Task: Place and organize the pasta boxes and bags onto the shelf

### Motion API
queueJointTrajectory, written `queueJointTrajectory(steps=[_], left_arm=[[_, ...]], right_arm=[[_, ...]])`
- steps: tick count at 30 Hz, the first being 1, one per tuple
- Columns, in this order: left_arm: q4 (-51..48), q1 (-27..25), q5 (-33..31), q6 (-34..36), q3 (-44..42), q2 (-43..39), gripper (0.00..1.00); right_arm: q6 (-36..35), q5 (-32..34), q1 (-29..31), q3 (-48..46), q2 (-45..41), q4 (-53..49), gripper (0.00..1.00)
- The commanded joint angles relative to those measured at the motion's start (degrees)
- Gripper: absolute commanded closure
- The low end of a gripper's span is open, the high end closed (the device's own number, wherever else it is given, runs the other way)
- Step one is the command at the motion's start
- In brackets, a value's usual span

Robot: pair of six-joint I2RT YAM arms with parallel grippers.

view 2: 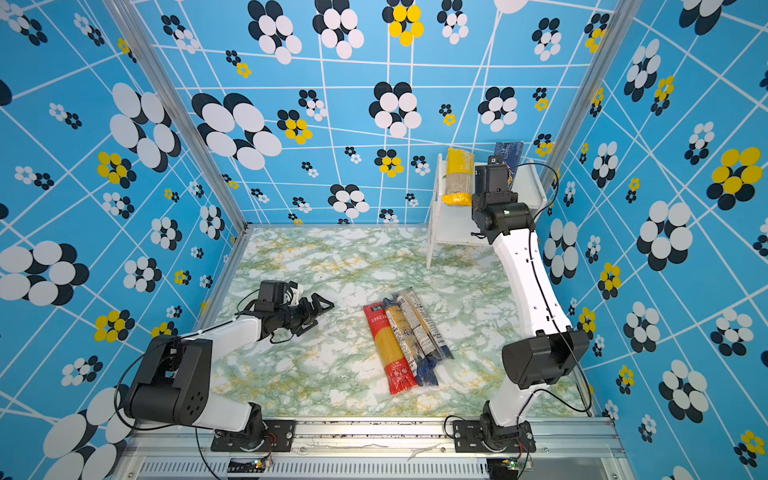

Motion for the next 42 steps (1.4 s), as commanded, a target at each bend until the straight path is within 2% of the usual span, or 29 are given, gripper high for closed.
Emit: queueJointTrajectory(steps=[1, 14, 25, 31, 42], left_arm=[[-0.4, 0.6, 0.8, 1.3, 1.1, 0.2, 0.01], [-0.4, 0.9, 1.1, 1.6, 1.3, 0.6, 0.01], [0.2, 1.4, 1.7, 1.6, 1.7, 1.5, 0.01], [0.9, 1.4, 2.1, 1.5, 1.6, 2.2, 0.01], [1.6, 2.0, 2.7, 1.5, 1.6, 2.7, 0.01]], right_arm=[[1.5, 3.0, -0.2, 4.6, -1.1, 6.9, 1.00], [0.4, 3.2, -0.2, 14.3, 4.0, -1.4, 1.00], [0.8, 3.9, -0.2, 33.2, 13.6, -15.4, 0.99], [2.1, 2.9, -0.2, 31.9, 13.0, -14.2, 1.00], [8.0, -4.7, -0.2, 23.0, 8.0, -7.9, 1.00]])
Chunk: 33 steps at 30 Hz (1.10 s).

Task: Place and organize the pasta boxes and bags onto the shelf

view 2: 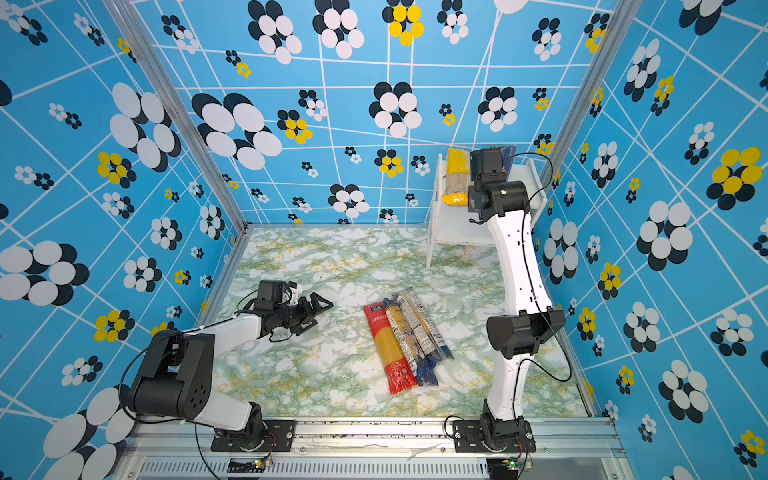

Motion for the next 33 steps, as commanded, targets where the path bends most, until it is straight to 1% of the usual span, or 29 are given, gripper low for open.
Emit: queueJointTrajectory(steps=[1, 4, 7, 12, 16, 18, 25, 33], left_arm=[[1.3, 0.6, 1.2, 1.1, 0.9, 0.9, 0.01], [1.4, 0.7, 1.5, 1.2, 0.9, 1.0, 0.01], [1.2, 1.1, 1.6, 1.4, 0.7, 0.8, 0.01], [1.3, 1.5, 1.9, 1.5, 0.7, 0.9, 0.01], [1.7, 1.5, 2.1, 1.1, 0.7, 0.9, 0.01], [1.5, 1.5, 2.2, 1.2, 0.6, 0.7, 0.01], [1.3, 1.6, 2.1, 1.1, 0.7, 0.5, 0.01], [0.7, 1.5, 2.0, 1.4, 0.8, -0.1, 0.01]], right_arm=[[4.4, -1.8, -0.2, -4.1, -7.1, 13.6, 1.00], [5.9, -2.9, -0.2, -13.6, -11.8, 21.6, 1.00], [6.9, -2.5, -0.2, -20.3, -15.3, 26.8, 1.00], [6.9, -2.7, -0.1, -22.6, -16.8, 27.8, 1.00], [7.1, -2.8, -0.1, -31.2, -21.1, 35.7, 1.00], [6.9, -2.6, -0.1, -34.1, -22.7, 38.1, 1.00], [7.3, -2.2, -0.1, -39.0, -25.3, 42.3, 1.00], [6.4, -1.7, -0.1, -37.5, -24.8, 41.7, 1.00]])
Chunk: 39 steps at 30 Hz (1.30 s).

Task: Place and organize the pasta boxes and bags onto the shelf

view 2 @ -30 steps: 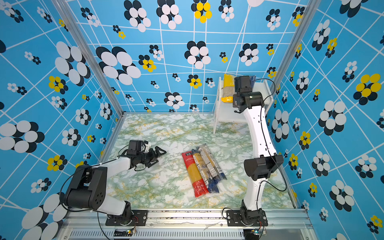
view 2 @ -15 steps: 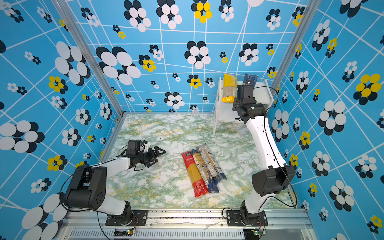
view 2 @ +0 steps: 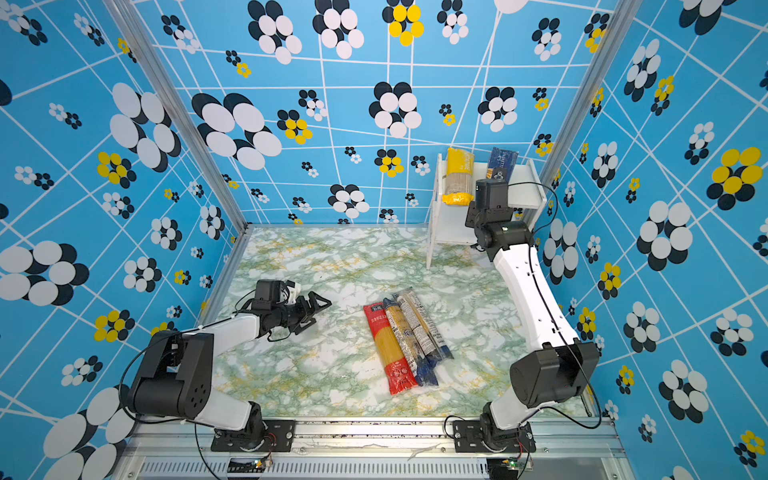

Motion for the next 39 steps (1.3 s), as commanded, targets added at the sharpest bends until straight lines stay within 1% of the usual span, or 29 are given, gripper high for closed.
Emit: queueJointTrajectory(steps=[1, 9, 13, 18, 24, 26, 30, 35, 39], left_arm=[[0.1, 0.3, 0.9, 1.2, 0.8, -0.1, 0.01], [0.2, 0.4, 1.1, 1.2, 0.9, 0.1, 0.01], [0.2, 0.4, 1.3, 1.3, 1.0, 0.3, 0.01], [0.7, 0.4, 1.5, 1.3, 1.3, 0.8, 0.01], [1.0, 0.4, 1.8, 1.3, 1.3, 1.2, 0.01], [1.2, 0.4, 1.9, 1.3, 1.2, 1.3, 0.01], [1.2, 0.4, 2.1, 1.3, 1.0, 1.2, 0.01], [1.1, 0.4, 2.2, 1.4, 1.2, 1.0, 0.01], [1.4, 0.5, 2.3, 1.3, 1.2, 1.2, 0.01]], right_arm=[[-0.2, 2.8, -0.2, 4.0, -3.1, 9.2, 1.00], [-2.5, 4.9, -0.1, 12.4, 0.4, 2.3, 1.00], [-4.4, 6.7, -0.1, 19.3, 3.3, -3.3, 1.00], [-7.1, 7.7, -0.1, 32.6, 9.3, -13.1, 1.00], [-10.4, 9.5, -0.1, 57.6, 21.8, -29.1, 1.00], [-11.1, 10.4, -0.1, 62.2, 24.1, -31.6, 1.00], [-12.5, 11.7, -0.1, 61.0, 23.8, -31.3, 1.00], [-14.7, 15.3, -0.1, 59.6, 23.3, -30.6, 1.00], [-16.0, 16.3, -0.1, 59.6, 23.7, -30.7, 1.00]])
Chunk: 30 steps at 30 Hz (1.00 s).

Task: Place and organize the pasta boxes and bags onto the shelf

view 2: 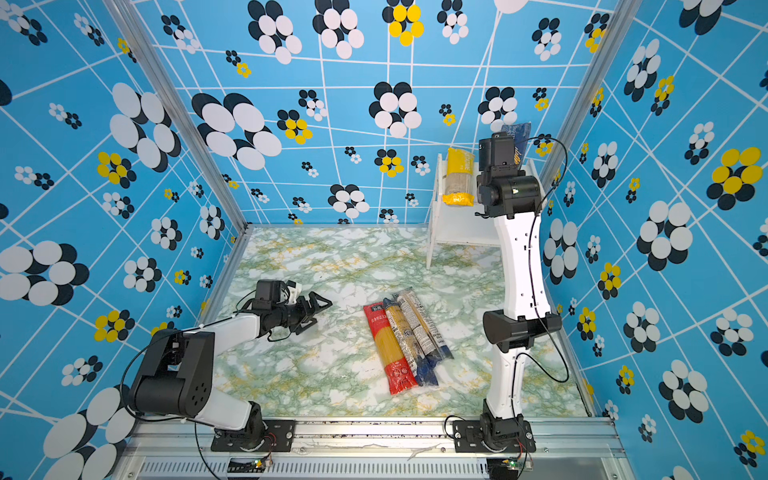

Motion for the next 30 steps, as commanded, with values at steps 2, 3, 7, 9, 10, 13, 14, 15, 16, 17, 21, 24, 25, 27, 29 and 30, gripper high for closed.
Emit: queueJointTrajectory(steps=[2, 3, 7, 9, 10, 13, 14, 15, 16, 17, 21, 24, 25, 27, 29, 30], left_arm=[[1.0, 0.4, 1.1, 1.0, 1.2, 0.8, 0.01], [1.0, 0.4, 1.1, 1.0, 1.2, 0.8, 0.01], [1.0, 0.5, 1.2, 1.1, 1.2, 1.0, 0.01], [1.1, 0.5, 1.2, 1.1, 1.3, 1.1, 0.01], [1.2, 0.5, 1.2, 1.1, 1.2, 1.1, 0.01], [1.4, 0.6, 1.3, 1.1, 1.3, 1.4, 0.01], [1.5, 0.5, 1.3, 1.1, 1.3, 1.5, 0.01], [1.5, 0.6, 1.4, 1.1, 1.3, 1.6, 0.01], [1.6, 0.6, 1.5, 1.1, 1.3, 1.7, 0.01], [1.7, 0.6, 1.5, 1.1, 1.4, 1.7, 0.01], [1.8, 0.6, 1.7, 1.2, 1.5, 2.0, 0.01], [1.8, 0.7, 1.8, 1.3, 1.6, 2.3, 0.01], [1.8, 0.8, 1.8, 1.3, 1.6, 2.4, 0.01], [2.0, 0.8, 1.9, 1.3, 1.6, 2.6, 0.01], [2.3, 0.9, 2.0, 1.2, 1.6, 2.9, 0.01], [2.5, 0.9, 2.2, 1.1, 1.6, 3.1, 0.01]], right_arm=[[-2.0, 5.2, -0.1, 1.0, -1.7, 7.0, 0.99], [-2.2, 5.3, 0.0, 1.0, -1.6, 6.9, 0.99], [-2.6, 5.7, 0.0, 0.9, -1.4, 7.1, 0.97], [-2.7, 5.7, 0.0, 0.9, -1.2, 7.2, 0.97], [-2.7, 5.7, 0.0, 0.9, -1.1, 7.3, 0.96], [-2.9, 5.6, 0.1, 0.8, -0.9, 7.2, 0.94], [-2.9, 5.7, 0.1, 0.8, -0.9, 7.2, 0.93], [-3.0, 5.7, 0.2, 0.8, -0.8, 7.3, 0.92], [-3.1, 5.7, 0.2, 0.8, -0.8, 7.3, 0.92], [-3.2, 5.7, 0.3, 0.8, -0.7, 7.4, 0.90], [-3.4, 5.9, 0.5, 0.8, -0.3, 7.5, 0.87], [-3.8, 6.1, 0.8, 0.8, -0.3, 7.6, 0.83], [-3.8, 6.2, 0.8, 0.8, -0.3, 7.6, 0.83], [-3.9, 6.4, 1.1, 0.7, -0.3, 7.6, 0.83], [-4.1, 6.7, 1.5, 0.7, -0.2, 7.6, 0.84], [-4.3, 7.2, 1.7, 0.6, 0.0, 7.6, 0.85]])
